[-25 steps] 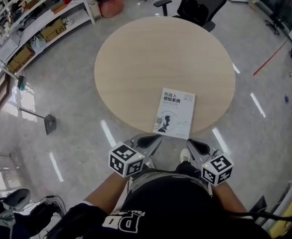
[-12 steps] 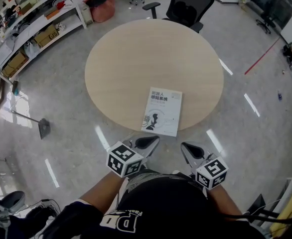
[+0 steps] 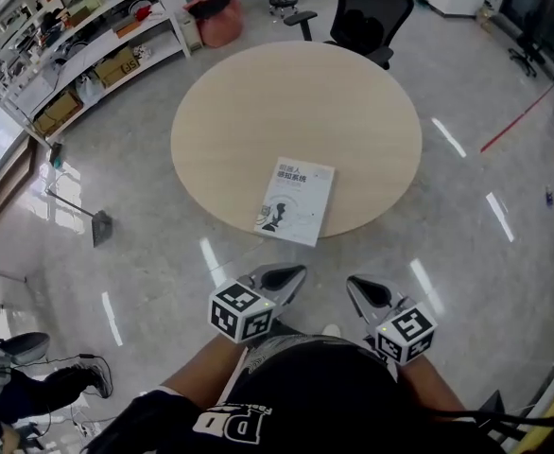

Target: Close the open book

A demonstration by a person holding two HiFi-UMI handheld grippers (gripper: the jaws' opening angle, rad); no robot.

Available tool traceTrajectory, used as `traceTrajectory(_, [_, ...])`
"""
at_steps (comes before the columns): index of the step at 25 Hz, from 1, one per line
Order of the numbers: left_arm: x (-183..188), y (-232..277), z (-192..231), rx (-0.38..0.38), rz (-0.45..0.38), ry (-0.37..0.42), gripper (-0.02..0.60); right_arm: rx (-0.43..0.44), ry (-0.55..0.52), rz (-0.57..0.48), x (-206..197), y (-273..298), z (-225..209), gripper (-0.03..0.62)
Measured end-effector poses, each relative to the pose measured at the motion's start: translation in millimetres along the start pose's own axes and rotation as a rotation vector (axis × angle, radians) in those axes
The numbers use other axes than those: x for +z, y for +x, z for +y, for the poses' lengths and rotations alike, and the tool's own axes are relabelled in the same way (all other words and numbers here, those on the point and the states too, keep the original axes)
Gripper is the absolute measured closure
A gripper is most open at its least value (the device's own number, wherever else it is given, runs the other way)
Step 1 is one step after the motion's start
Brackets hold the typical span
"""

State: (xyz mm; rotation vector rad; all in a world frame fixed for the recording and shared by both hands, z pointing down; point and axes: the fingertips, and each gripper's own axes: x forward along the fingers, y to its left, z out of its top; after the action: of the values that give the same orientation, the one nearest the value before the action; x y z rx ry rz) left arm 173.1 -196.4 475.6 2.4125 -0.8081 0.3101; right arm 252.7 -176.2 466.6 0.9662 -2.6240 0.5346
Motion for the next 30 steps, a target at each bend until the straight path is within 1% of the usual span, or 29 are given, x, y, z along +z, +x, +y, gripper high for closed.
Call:
traceTrajectory(4, [-10.7,-3.2,-29.8,0.039,-0.038,-0.066,0.574,0.066,-0.011,0.001,-11.0,-26.3,7.1,0.586])
traceTrajectory(9, [-21.8,-15.8,-50.7,0.129,-0.058,-0.051,0.574,0.123,-0.002,0.008,-23.4,-39.0,7.3,0.586])
traceTrajectory(12, [-36.0,-30.5,-47.0,0.19,-0.049,-0.038,0.574,0.154,-0.013,0.011,-32.1,-34.0,9.9,0.587])
traceTrajectory(14, [-44.1,-38.7,-41.2,0.215,-0.039,-0.042,0.574,0.16,-0.013,0.003,-32.2,-29.7,12.7,0.587])
traceTrajectory(16, [-45.6,-44.2,-38.8,0.216,-0.039,-0.053,0.574,0.159,-0.009,-0.007,-28.5,-28.3,17.3,0.587])
traceTrajectory(18, [-41.6,-46.2,-37.3,0.2,-0.042,-0.056,0.574,0.153,-0.009,-0.011,-24.8,-25.6,20.9,0.587])
traceTrajectory(21, [-35.0,-49.8,-32.9,0.174,-0.029,-0.025,0.574,0.131,-0.002,-0.014,-19.7,-16.2,24.8,0.588])
traceTrajectory(24, [-31.5,-58.1,-22.5,0.167,-0.014,0.012,0.574,0.109,0.001,-0.019,-13.6,-4.3,30.5,0.588])
traceTrajectory(30, [-35.0,-70.0,3.0,0.146,0.012,0.022,0.574,0.081,0.013,-0.004,-11.5,19.4,40.4,0.588])
